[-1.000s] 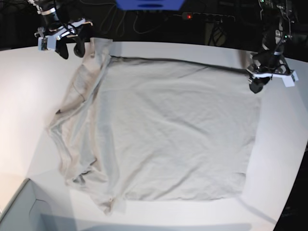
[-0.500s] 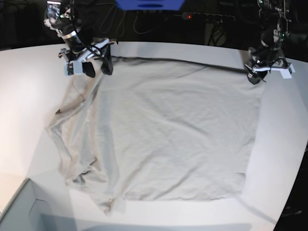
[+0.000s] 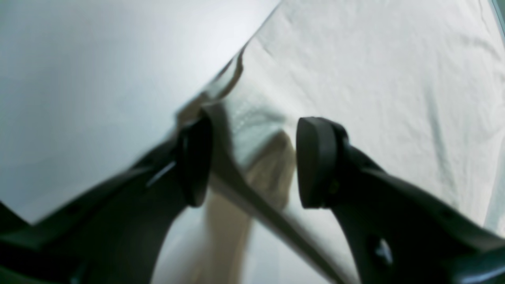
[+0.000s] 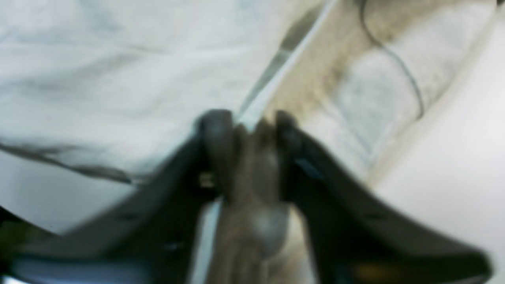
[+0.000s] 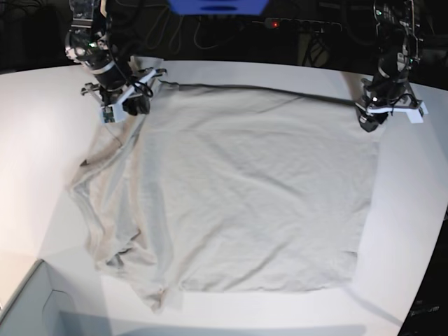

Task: Layout the t-shirt on the table in an organized manner, then fold the t-shirt properly
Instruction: 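Drag the shirt edge with both grippers to smooth it flat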

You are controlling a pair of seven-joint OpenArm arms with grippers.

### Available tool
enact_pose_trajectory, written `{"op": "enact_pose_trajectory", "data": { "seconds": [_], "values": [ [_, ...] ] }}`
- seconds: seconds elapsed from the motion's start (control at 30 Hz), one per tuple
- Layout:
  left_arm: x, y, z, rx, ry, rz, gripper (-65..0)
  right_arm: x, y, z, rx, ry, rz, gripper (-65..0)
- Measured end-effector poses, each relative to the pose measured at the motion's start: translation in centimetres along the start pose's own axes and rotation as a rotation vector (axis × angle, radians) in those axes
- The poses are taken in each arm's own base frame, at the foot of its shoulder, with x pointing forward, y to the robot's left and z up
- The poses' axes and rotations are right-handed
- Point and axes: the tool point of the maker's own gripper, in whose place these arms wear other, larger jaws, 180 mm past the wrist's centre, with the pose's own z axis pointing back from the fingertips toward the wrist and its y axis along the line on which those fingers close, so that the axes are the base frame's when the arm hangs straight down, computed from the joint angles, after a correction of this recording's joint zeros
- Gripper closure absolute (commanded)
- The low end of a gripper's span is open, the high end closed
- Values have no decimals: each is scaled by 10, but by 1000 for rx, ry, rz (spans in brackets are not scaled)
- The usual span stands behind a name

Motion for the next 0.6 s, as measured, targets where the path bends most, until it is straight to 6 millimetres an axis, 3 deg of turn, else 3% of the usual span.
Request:
{"op": "enact_pose_trajectory", "data": {
  "seconds": [0.23, 0.47, 0.6],
  "values": [
    [0, 0, 0, 0, 0, 0, -330, 23, -10, 15, -42, -65, 16, 0],
    [5, -4, -4, -2, -11, 0, -330, 38, -63, 51, -204, -139, -48, 0],
    [6, -5, -4, -4, -13, 2, -330, 23, -91, 73, -273, -159, -149, 0]
  ]
}}
